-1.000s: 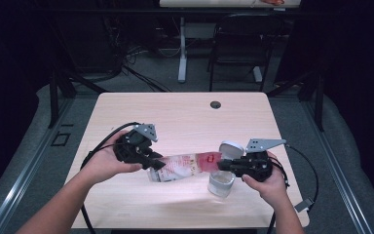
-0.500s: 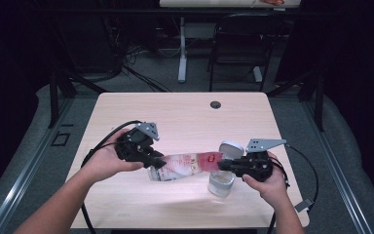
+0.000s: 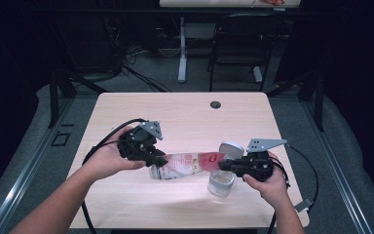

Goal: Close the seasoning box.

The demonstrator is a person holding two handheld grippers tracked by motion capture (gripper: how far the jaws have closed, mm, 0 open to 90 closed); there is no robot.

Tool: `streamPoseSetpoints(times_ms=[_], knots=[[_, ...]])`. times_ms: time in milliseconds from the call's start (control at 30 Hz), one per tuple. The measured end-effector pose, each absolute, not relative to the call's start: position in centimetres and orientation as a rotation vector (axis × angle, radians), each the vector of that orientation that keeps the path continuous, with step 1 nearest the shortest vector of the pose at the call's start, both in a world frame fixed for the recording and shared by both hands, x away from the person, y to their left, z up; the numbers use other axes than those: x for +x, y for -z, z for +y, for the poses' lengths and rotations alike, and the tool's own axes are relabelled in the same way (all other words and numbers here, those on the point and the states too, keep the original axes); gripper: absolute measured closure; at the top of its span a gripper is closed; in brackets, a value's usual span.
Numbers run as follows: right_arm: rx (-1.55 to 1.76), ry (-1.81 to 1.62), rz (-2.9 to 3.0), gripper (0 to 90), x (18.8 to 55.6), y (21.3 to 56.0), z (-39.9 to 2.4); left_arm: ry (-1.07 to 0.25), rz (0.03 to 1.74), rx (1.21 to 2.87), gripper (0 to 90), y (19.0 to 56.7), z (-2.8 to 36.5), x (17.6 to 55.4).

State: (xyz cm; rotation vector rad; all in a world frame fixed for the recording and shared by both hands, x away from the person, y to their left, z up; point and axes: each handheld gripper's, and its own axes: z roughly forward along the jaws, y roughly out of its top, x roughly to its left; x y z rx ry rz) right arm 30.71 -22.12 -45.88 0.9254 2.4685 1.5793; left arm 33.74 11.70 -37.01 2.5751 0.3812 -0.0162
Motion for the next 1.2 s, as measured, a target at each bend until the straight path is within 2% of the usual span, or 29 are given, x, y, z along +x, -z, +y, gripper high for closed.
streamPoseSetpoints(times_ms=[1200], knots=[[0.944,-1.572,2.466,83.5,30.7,46.2,-22.5,0.018,0.353,2.587,74.9,35.4,10.4,34.1]])
